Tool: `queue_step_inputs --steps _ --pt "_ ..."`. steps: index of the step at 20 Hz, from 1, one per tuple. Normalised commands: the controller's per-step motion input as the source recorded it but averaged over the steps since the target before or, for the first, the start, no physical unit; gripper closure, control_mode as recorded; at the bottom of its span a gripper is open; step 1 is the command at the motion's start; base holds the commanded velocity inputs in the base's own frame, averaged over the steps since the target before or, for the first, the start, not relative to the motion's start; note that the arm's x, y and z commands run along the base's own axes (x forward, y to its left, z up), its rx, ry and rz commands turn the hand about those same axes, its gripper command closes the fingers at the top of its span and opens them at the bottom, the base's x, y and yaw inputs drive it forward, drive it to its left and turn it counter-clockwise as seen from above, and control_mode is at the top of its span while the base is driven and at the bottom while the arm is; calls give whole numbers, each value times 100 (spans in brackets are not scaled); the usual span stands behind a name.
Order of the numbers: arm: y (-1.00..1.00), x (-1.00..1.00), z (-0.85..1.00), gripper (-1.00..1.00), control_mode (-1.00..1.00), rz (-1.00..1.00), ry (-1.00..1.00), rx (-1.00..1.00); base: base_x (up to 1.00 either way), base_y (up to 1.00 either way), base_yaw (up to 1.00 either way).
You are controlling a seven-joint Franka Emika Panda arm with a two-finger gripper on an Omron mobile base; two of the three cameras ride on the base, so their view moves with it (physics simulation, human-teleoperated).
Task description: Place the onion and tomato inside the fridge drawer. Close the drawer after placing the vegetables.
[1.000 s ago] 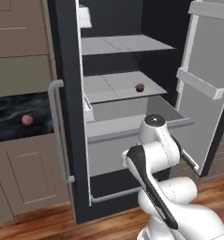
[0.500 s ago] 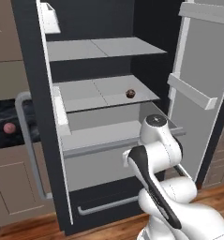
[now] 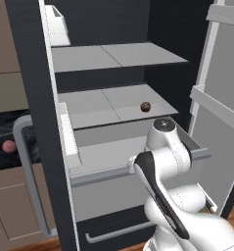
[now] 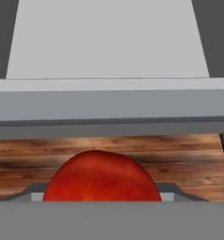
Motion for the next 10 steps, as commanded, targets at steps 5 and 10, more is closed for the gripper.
queue_step_inputs --steps 5,10 --pt "-4 91 72 100 -100 7 1 5 0 0 0" --pt "3 100 1 100 -100 2 10 3 0 0 0"
